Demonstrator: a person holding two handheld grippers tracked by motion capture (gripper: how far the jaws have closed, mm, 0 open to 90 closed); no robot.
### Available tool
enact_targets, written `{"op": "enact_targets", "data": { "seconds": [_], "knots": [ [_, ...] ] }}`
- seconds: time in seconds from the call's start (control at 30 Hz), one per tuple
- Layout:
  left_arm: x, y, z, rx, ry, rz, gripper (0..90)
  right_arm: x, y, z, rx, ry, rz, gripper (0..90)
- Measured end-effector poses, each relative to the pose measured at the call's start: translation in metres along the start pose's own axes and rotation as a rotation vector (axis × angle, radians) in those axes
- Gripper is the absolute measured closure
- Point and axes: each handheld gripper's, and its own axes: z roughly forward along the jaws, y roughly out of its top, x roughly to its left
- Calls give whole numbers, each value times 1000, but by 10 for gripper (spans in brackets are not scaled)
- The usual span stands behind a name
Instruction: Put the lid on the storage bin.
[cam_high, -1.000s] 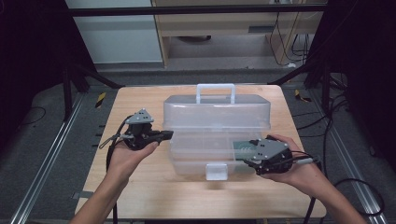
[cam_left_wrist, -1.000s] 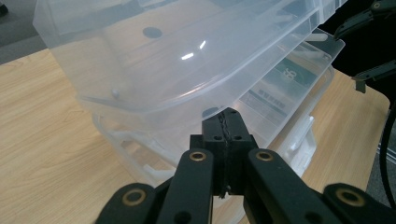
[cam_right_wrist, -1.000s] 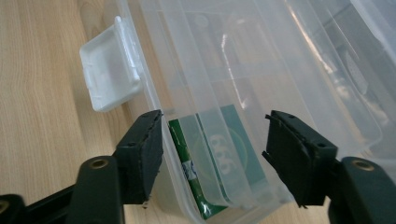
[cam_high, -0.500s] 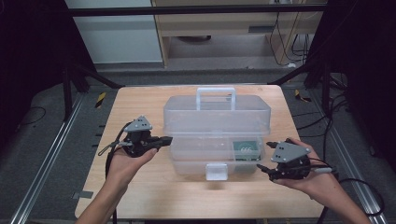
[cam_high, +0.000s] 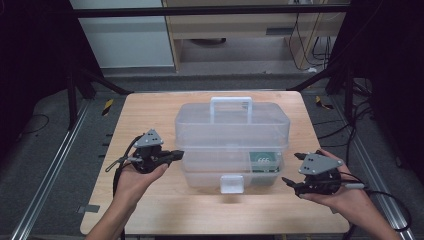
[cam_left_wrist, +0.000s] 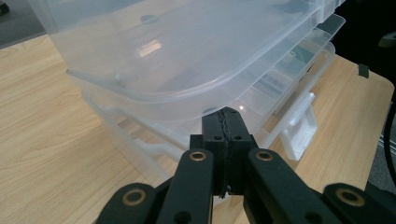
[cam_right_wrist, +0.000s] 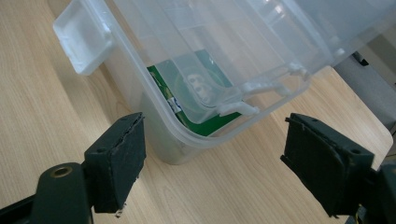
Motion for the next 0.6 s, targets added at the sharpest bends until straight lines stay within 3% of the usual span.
{"op": "enact_targets", "data": {
  "seconds": [0.23, 0.3, 0.6],
  "knots": [
    [8, -8, 1, -22, 9, -11, 900, -4, -4, -2, -1, -12, 19, 207],
    [8, -12, 1, -22, 10, -35, 900, -5, -5, -2, 1, -15, 23, 207],
    [10, -21, 4, -21, 17, -41, 900, -7, -15, -2, 12, -28, 45, 207]
  ]
}}
